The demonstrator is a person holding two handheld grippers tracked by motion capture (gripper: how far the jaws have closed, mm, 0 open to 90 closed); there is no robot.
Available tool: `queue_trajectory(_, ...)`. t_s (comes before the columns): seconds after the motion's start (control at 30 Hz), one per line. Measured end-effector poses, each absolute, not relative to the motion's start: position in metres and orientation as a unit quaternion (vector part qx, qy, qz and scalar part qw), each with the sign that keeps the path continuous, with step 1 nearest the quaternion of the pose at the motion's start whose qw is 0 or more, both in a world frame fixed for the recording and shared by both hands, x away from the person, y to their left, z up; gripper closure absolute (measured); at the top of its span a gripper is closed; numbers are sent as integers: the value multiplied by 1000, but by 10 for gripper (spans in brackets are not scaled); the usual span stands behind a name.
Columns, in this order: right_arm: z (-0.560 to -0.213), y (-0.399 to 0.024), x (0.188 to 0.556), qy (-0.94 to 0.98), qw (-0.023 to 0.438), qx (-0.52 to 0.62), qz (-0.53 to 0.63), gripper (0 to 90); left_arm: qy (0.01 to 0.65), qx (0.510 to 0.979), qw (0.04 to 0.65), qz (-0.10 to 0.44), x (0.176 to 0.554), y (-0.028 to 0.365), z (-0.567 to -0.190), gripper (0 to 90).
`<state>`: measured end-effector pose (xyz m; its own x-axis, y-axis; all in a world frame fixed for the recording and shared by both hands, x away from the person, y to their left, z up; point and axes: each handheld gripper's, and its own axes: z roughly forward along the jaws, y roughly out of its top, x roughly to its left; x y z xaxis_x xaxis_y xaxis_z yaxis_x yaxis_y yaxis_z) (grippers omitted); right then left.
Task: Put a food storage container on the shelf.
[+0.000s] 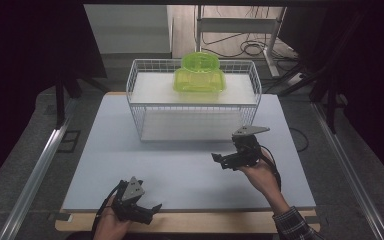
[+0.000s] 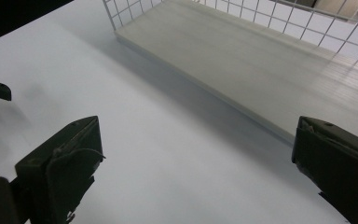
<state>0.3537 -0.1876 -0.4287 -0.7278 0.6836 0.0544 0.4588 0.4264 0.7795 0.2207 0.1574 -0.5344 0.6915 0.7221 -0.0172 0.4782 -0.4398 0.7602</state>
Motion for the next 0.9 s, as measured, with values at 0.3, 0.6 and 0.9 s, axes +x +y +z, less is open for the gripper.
queue_trajectory(0.3,-441,-194,348,834,139,343,409,20,357,836,386,159,221,157,-535,0)
queue_trajectory(0.6,-453,-198,344,835,143,347,403,20,355,839,381,159,220,156,-535,0)
queue_trajectory(0.9,-459,-203,338,832,140,351,407,20,355,839,379,160,220,156,-535,0)
